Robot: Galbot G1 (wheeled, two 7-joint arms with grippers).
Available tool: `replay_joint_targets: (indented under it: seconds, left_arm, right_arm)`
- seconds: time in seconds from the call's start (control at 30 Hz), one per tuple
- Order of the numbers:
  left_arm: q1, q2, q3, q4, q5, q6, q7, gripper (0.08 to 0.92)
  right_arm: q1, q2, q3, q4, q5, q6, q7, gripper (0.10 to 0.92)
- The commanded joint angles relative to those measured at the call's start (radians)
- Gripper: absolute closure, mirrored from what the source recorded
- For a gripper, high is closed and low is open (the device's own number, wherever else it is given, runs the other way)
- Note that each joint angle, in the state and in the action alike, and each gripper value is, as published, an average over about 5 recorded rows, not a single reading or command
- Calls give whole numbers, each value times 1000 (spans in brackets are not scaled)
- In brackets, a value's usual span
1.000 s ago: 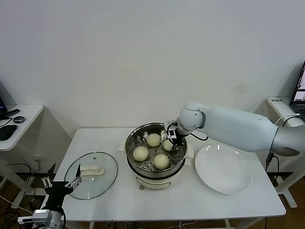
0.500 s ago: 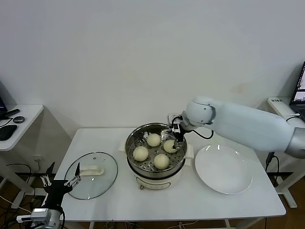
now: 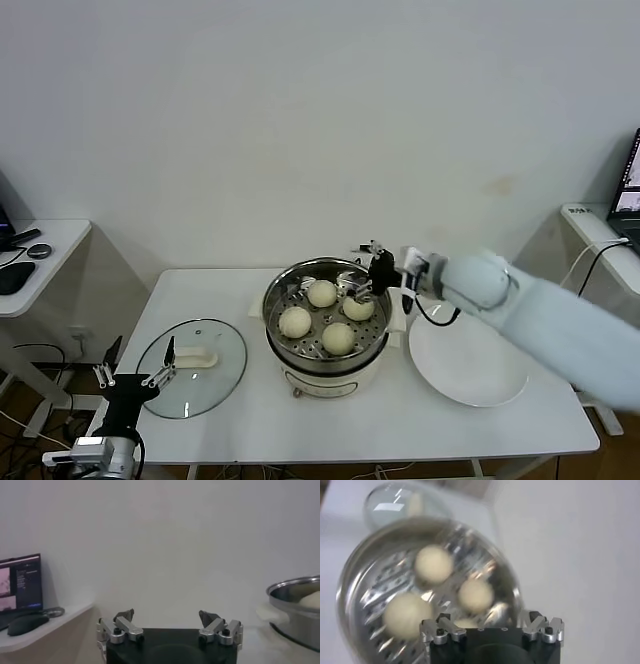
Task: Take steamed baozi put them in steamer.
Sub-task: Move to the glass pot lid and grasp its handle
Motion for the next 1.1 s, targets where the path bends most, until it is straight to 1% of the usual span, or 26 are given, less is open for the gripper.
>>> replay_joint_targets:
  seconds: [0.03,0.2,0.3,0.4,0.5,0.57,0.6,0.73,0.8,0.87,0.97,1.1]
  left_arm:
    - [-4,-22,25,8,29,-64,3,177]
    - [-5,-40,47,14,87,-90,-3,177]
    - [-1,-47,59,18,124,-105,-11,177]
    - [1,-46,65,36,172,-111,-39,177]
    - [-1,-23,64,84,283,-121,-79,177]
    - [0,6,68,123,403,-128,-113,177]
    - [0,19,70,145,492,-130,-131,177]
    - [-24,61,66,252,1017,-146,-183,177]
    - [-44,88,64,301,1197,-151,-179,177]
    - [-66,119,67,344,1312,-149,-152,177]
    - [-100,147,73,391,1409,-156,-102,177]
    - [-149,158,79,439,1484,-164,-78,177]
  right_arm:
    - [-1067,258,921,93,-305,561,204,203]
    - [-1191,517,1129,113,-386,703,117,203]
    - [-1226,617,1228,124,-388,744,82,203]
    - [-1256,674,1309,114,-367,780,61,203]
    - [-1292,701,1376,100,-322,787,68,203]
    - [-1332,706,1405,104,-288,777,86,203]
    - [-1353,708,1416,107,-276,771,98,203]
    - [-1410,713,1452,112,-234,757,157,203]
    - [-1425,712,1464,114,-226,751,174,203]
    - [-1433,713,1472,116,-227,742,188,203]
    - [-1435,719,1474,113,-231,727,201,203]
    - [-1437,731,1473,114,-247,714,202,203]
